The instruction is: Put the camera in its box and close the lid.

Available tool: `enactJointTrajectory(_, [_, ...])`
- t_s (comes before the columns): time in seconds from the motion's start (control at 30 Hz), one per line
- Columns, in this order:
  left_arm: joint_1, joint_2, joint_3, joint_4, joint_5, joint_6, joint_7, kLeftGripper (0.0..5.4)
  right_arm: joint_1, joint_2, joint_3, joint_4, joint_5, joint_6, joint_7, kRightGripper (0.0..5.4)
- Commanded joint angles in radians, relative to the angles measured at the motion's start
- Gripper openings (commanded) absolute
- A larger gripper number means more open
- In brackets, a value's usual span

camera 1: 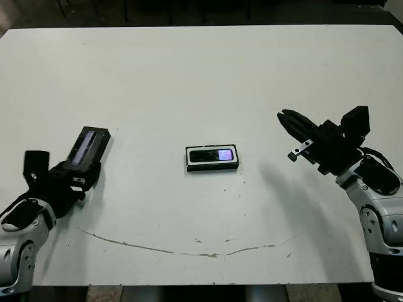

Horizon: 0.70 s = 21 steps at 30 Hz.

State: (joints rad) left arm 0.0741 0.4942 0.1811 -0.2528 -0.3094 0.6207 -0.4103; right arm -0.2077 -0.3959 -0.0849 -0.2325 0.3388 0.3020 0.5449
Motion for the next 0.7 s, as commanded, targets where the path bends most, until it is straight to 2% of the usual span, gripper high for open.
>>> enactJointTrajectory(0.03, [0.022, 0.118, -0.088, 0.015, 0.042, 0.027, -0.114, 2.72, 0.015, -0.019, -0.005, -0.007, -0.011, 0.018, -0.009, 0.00])
enactJointTrajectory(0.2, [-0.008, 0.225, -0.151, 0.005, 0.067, 0.035, -0.201, 2.72, 0.017, -0.026, -0.004, -0.024, -0.011, 0.028, -0.017, 0.00])
enactJointTrajectory(0.37, [-0.020, 0.254, -0.172, -0.024, 0.068, 0.050, -0.222, 2.72, 0.018, -0.027, -0.005, -0.029, -0.005, 0.033, -0.017, 0.00])
enactJointTrajectory(0.57, [-0.017, 0.215, -0.108, -0.054, 0.046, -0.029, -0.205, 2.72, 0.015, -0.015, -0.005, -0.005, -0.001, 0.026, -0.019, 0.00])
enactJointTrajectory(0.7, [-0.062, 0.213, -0.058, -0.053, 0.028, -0.081, -0.214, 2.72, 0.011, -0.008, 0.000, -0.004, -0.008, 0.034, -0.034, 0.00])
